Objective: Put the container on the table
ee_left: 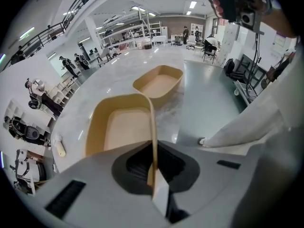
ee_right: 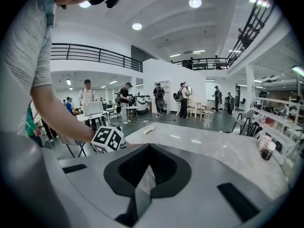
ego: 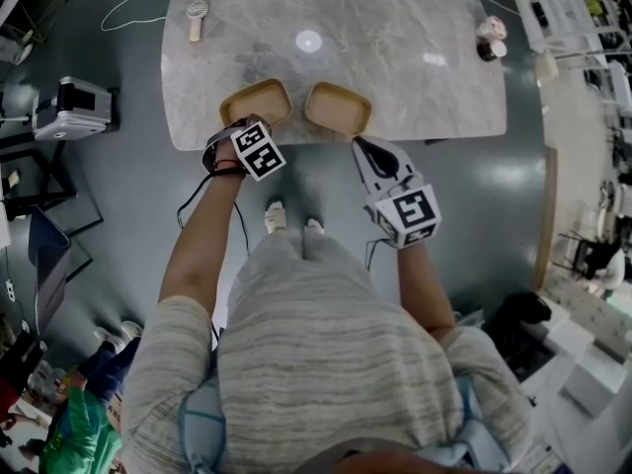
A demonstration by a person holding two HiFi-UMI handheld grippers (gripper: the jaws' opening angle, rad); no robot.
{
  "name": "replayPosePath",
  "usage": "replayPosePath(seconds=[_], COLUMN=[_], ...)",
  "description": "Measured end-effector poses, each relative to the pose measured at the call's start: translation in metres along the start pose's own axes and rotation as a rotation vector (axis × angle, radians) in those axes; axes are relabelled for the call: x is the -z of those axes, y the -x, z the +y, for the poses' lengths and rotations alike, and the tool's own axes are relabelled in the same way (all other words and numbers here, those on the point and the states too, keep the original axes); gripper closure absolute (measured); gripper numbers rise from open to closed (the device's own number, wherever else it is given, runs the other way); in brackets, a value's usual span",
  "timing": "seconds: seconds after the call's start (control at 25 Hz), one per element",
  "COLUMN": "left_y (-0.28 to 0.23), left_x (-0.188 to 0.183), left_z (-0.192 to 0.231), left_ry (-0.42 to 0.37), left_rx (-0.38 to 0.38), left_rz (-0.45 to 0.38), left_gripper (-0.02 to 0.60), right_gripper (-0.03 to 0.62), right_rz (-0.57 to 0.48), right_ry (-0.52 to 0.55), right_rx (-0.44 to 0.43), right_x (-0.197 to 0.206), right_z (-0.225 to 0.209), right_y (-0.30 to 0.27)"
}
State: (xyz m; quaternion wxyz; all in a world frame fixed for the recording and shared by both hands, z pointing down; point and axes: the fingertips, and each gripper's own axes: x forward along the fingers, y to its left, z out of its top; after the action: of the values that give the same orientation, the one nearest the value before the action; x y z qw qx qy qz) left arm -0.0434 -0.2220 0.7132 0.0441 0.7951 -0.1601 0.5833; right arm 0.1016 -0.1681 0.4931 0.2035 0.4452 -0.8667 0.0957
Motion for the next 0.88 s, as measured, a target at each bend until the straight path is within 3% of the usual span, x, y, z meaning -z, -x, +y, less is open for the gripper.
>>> replayPosePath(seconds=[0.88], left_y=[-0.034], left_x=[0.009], left_z=[-0.007], left_ry=[-0.050], left_rx=[0.050], left_rz=[0.073], left_gripper=[0.577], right_gripper=[0.592], right_rz=[0.063], right_ry=[-0.006], right_rx=[0.016], right_x=[0.014], right_z=[-0.001], right_y=[0.004])
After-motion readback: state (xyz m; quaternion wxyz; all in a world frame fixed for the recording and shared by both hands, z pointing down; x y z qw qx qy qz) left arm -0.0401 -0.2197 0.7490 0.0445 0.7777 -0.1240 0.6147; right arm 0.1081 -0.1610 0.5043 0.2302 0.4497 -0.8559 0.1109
